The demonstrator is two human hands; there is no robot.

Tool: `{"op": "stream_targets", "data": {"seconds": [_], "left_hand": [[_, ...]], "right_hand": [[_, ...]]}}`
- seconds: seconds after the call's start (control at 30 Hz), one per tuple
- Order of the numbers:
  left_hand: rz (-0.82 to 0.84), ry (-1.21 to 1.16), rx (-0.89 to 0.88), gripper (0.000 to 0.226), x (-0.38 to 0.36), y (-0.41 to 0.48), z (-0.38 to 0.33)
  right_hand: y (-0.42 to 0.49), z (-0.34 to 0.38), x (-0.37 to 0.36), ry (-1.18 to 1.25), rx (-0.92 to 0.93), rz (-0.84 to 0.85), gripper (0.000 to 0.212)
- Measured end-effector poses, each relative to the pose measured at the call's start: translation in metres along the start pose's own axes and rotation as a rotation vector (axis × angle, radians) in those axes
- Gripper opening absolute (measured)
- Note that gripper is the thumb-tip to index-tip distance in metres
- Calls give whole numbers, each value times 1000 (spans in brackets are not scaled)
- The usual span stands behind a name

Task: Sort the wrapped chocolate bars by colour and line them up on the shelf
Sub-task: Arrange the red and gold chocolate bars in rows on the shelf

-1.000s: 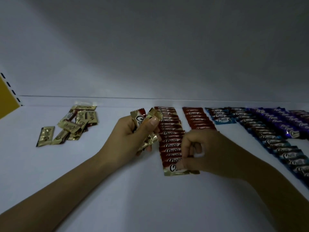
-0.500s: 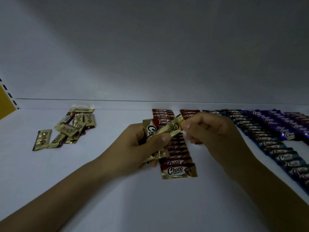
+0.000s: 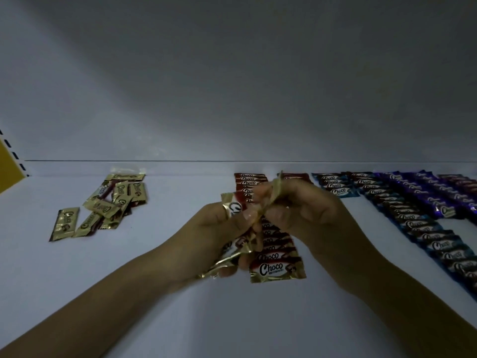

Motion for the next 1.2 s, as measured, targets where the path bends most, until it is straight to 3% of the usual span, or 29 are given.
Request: {"op": "stream_targets", "data": {"seconds": [0.07,0.17,0.23,0.37,0.47,0.87,1.0,1.1,1.2], "left_hand": [[-26,38,-34,29,-3,2,2],[-154,-6,-68,31,3,5,-1],[-265,-13,-66,30,10,4,-3],[-475,3,-73,33,20,1,-2],[-543,-14,-105,29,23,1,-3],[-547,40,-121,26,18,3,-1],[-555,249,-247,27,10,-1,-4],[-512,390,-395,24,0,-4,-7],[-454,434,-480,39,-9,-3,-6]], "right_hand": [[0,1,1,40,17,-77,6],[3,5,13,-18,44,-97,14],[3,10,21,-78,34,25,15],[-3,8,27,-284,-79,443,8],[-7,-4,27,-476,-175,579,6],[-8,-11,24,-701,-124,548,8],[-8,-5,22,-649,-122,444,18],[-4,4,14,-513,-10,262,27],[-2,8,2,-422,65,135,26]]}}
Point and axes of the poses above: each hand's wrist, its own y-axis towards the middle knuckle, its own x-axis out of the back of the hand, z = x × y, the point moved 2 cm from there along y, towards the middle knuckle, and after that the axes turned 14 degrees about x, right-handed, at the moved point
